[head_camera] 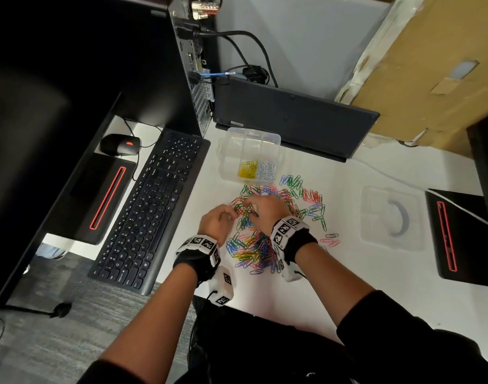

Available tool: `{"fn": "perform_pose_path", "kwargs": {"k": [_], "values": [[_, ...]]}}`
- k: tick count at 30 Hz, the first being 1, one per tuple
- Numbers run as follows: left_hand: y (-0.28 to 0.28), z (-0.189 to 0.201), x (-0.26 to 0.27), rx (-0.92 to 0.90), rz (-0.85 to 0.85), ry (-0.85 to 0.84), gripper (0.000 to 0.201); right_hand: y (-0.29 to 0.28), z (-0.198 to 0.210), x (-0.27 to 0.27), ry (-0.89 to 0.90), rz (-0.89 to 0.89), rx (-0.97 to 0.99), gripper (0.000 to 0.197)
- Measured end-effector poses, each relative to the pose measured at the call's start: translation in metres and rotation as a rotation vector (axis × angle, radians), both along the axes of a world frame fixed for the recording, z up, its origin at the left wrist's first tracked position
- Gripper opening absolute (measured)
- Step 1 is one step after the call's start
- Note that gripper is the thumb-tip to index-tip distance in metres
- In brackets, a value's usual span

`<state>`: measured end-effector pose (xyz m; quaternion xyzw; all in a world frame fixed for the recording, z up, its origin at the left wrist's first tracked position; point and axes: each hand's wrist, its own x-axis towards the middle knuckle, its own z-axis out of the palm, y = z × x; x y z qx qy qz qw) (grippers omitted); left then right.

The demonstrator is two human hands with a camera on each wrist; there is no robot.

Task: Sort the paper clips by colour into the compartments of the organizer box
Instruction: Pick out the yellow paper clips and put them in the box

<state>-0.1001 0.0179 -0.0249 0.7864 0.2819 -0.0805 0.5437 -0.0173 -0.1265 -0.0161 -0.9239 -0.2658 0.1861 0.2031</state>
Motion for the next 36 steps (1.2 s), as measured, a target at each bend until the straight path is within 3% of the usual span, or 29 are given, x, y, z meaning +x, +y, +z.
{"fn": "perform_pose_path", "kwargs": {"k": [4, 9, 15, 18, 21, 27, 32, 36], "values": [[0.003, -0.003, 0.006, 0.030, -0.027, 0.023, 0.034, -0.009, -0.003, -0.001, 0.017, -0.004, 0.024, 0.004], [0.006, -0.005, 0.011, 0.134, -0.042, 0.013, 0.036, -0.034, -0.010, 0.003, 0.207, -0.146, 0.173, 0.008], [0.004, -0.007, 0.019, 0.339, -0.230, 0.046, 0.008, -0.052, -0.012, 0.003, 0.257, -0.124, 0.054, 0.009], [0.000, -0.008, 0.019, 0.423, -0.274, 0.050, 0.022, -0.046, -0.011, 0.002, 0.248, -0.151, 0.035, 0.008], [-0.003, -0.007, 0.022, 0.466, -0.302, 0.030, 0.013, -0.034, -0.010, -0.002, 0.176, -0.166, 0.026, 0.013], [-0.006, -0.012, 0.021, 0.389, -0.339, 0.042, 0.009, -0.019, -0.009, -0.013, 0.076, -0.173, -0.034, 0.022], [-0.003, -0.013, 0.017, 0.212, -0.188, 0.015, 0.014, -0.023, -0.014, -0.011, 0.171, -0.181, 0.059, 0.016], [0.005, -0.012, 0.014, 0.226, -0.142, 0.007, 0.015, -0.037, -0.015, -0.007, 0.218, -0.173, 0.083, 0.021]]}}
